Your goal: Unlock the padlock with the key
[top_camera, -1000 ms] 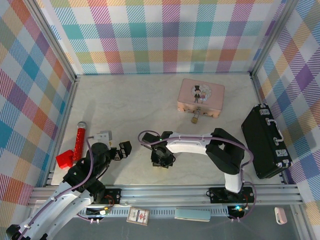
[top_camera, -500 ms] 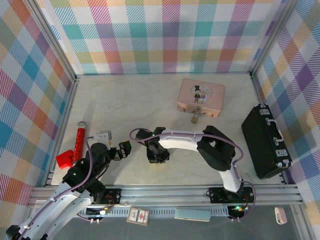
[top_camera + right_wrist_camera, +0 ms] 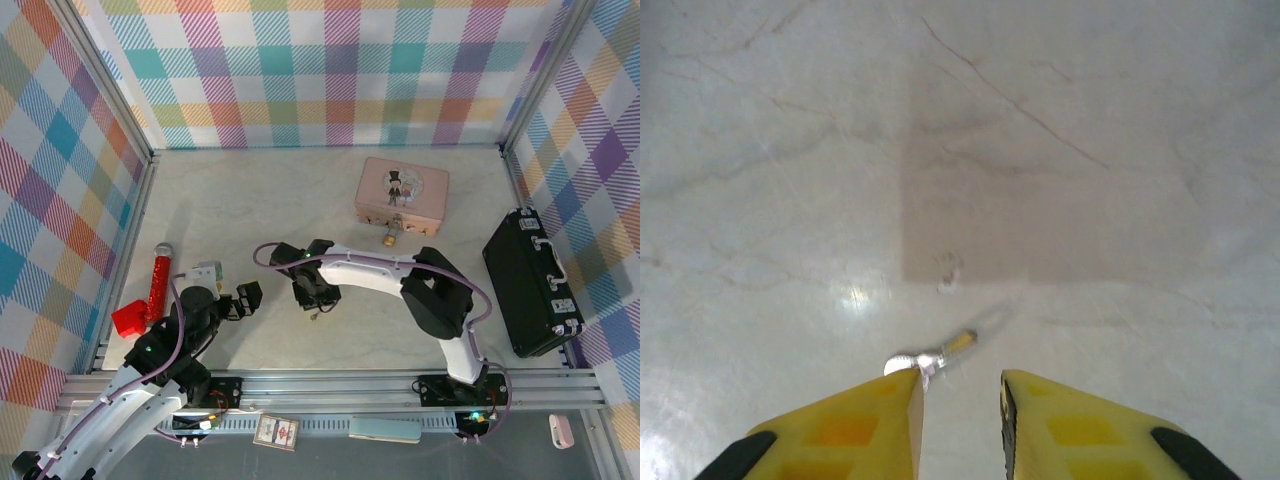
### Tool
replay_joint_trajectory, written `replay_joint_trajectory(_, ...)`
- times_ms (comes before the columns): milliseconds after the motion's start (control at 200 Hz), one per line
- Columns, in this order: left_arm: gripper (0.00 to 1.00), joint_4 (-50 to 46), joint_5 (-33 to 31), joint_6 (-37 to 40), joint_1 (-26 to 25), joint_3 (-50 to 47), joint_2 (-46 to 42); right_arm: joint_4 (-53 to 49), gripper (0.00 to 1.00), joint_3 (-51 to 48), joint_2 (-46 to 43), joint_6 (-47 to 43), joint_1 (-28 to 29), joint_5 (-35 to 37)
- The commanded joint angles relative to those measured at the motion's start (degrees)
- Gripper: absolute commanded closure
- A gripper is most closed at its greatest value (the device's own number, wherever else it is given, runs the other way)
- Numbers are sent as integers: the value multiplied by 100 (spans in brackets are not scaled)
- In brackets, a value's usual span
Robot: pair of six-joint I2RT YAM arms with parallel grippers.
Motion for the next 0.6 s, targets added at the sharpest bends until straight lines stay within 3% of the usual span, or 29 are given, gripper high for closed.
replay_joint_trajectory(0,0,-78,-128,18,-44,-49,-83,166,72,-386,-372,970,71,-442)
replay_joint_trajectory(290,0,-79,-123,14,-44,-49,-85,667,71,-768,-276,2171,367,-470)
replay_joint_trajectory(595,0,-87,-102,16,-44,-40,-102,727,71,-819,-139,2335,376,-451)
